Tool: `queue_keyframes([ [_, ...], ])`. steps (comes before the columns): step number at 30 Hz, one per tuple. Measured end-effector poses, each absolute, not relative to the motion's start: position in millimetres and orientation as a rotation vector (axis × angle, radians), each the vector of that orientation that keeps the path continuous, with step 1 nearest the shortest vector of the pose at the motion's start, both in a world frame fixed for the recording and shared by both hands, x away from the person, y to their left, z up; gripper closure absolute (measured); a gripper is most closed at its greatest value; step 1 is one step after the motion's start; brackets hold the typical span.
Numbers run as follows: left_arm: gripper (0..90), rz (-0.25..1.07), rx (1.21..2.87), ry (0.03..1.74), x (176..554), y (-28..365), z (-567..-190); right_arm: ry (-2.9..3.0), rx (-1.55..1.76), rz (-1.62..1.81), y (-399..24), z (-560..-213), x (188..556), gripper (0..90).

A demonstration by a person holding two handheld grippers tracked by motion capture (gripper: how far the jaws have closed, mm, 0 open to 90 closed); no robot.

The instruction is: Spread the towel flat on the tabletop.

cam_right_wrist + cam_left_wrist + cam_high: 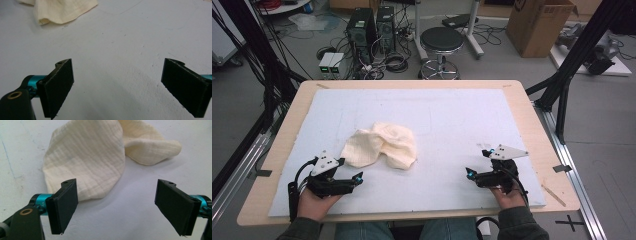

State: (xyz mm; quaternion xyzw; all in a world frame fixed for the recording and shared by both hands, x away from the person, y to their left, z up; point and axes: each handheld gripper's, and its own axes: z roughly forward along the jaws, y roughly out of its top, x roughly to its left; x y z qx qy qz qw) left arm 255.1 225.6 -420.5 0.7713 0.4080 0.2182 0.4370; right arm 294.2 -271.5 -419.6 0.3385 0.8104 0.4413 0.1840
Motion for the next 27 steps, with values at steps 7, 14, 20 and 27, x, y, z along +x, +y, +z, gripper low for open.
queue_keyframes([
  [7, 19.1, 0.551, 1.899, 1.015, 261, 222, -415, 2.292, 0.958, 1.243, -276, -422, 295, 10.1],
  [14, 19.1, 0.54, 1.909, 0.996, 267, 215, -414, 2.269, 0.969, 1.27, -282, -420, 290, 10.1],
  [20, 20.9, 0.539, 1.922, 0.983, 273, 209, -409, 2.267, 0.972, 1.274, -281, -419, 288, 10.1],
  [27, 21.5, 0.53, 1.934, 0.96, 282, 201, -403, 2.262, 0.96, 1.274, -279, -417, 288, 10.1],
])
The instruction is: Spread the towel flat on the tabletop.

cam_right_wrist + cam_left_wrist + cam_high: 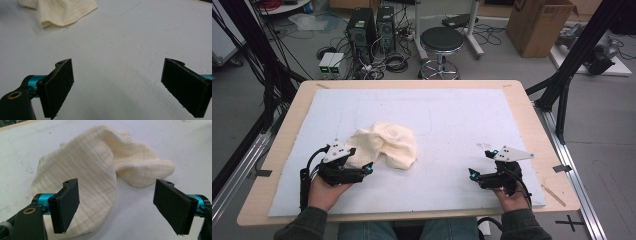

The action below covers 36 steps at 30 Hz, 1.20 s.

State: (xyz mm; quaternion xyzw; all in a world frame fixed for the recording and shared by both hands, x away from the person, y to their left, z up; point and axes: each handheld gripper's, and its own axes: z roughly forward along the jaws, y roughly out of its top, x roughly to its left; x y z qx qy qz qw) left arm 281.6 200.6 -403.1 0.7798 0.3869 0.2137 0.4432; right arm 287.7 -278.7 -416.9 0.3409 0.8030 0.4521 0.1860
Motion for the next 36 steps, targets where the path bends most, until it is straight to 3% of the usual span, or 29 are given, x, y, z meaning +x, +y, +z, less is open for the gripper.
queue_keyframes([
  [21, 25.3, 0.494, 1.865, 1.054, 339, 186, -386, 2.281, 0.929, 1.273, -272, -415, 291, 10.1],
  [36, 40.8, 0.454, 1.905, 1.135, 366, 175, -412, 2.282, 0.93, 1.277, -272, -415, 291, 10.1],
])
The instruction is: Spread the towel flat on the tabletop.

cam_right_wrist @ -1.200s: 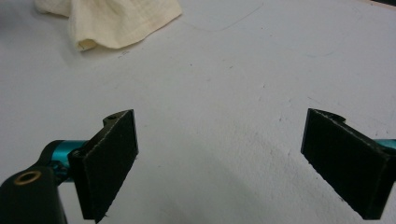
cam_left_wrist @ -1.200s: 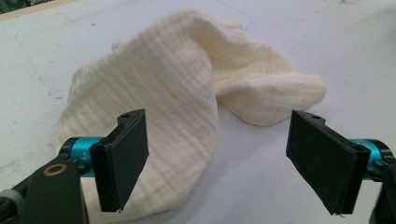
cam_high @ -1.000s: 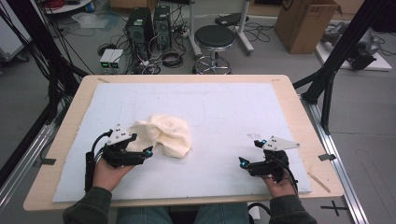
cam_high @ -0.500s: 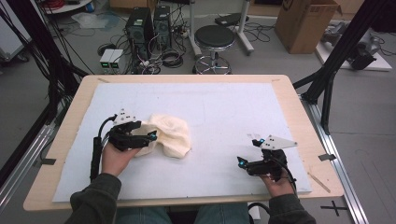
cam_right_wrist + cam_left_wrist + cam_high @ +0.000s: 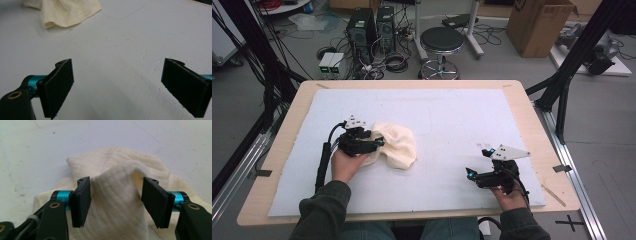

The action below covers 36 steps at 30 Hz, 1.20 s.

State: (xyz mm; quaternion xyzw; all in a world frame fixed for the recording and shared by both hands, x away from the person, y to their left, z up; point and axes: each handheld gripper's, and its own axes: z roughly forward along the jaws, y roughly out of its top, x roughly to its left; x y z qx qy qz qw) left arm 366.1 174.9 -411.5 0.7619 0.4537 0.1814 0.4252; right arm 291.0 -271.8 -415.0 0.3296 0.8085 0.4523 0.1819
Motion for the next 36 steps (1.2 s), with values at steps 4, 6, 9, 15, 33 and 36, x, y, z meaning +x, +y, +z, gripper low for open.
queue_keyframes([
  [4, 45.8, 0.435, 1.919, 1.148, 371, 172, -418, 2.282, 0.925, 1.282, -272, -415, 292, 10.1],
  [6, 46.9, 0.429, 1.923, 1.153, 372, 172, -420, 2.285, 0.927, 1.281, -271, -415, 292, 10.1],
  [9, 49.8, 0.417, 1.941, 1.156, 375, 171, -424, 2.284, 0.926, 1.282, -271, -415, 292, 10.1],
  [15, 54.8, 0.414, 1.96, 1.17, 378, 168, -430, 2.287, 0.925, 1.281, -271, -415, 292, 10.1],
  [33, 78.8, 0.438, 1.971, 1.194, 381, 164, -435, 2.296, 0.908, 1.29, -269, -415, 293, 10.1],
  [36, 81.0, 0.44, 1.973, 1.196, 381, 164, -434, 2.297, 0.91, 1.291, -269, -415, 294, 10.1],
])
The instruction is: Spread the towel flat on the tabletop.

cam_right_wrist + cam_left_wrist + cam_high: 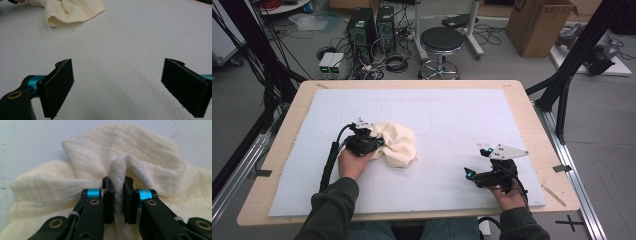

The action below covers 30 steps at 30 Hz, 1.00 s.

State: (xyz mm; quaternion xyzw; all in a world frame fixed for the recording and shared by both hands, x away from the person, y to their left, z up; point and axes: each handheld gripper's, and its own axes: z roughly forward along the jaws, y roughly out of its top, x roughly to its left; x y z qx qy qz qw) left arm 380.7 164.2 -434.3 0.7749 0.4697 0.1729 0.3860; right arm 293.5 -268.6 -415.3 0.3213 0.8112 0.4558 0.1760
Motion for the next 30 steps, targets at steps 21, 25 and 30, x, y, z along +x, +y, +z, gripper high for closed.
queue_keyframes([
  [21, 81.9, 0.322, 1.849, 1.142, 371, 141, -409, 2.294, 0.907, 1.289, -267, -414, 293, 10.1],
  [25, 81.9, 0.319, 1.844, 1.098, 370, 127, -399, 2.292, 0.902, 1.291, -267, -414, 293, 10.1],
  [30, 81.9, 0.295, 1.852, 1.058, 369, 111, -388, 2.284, 0.895, 1.295, -267, -413, 293, 10.1],
])
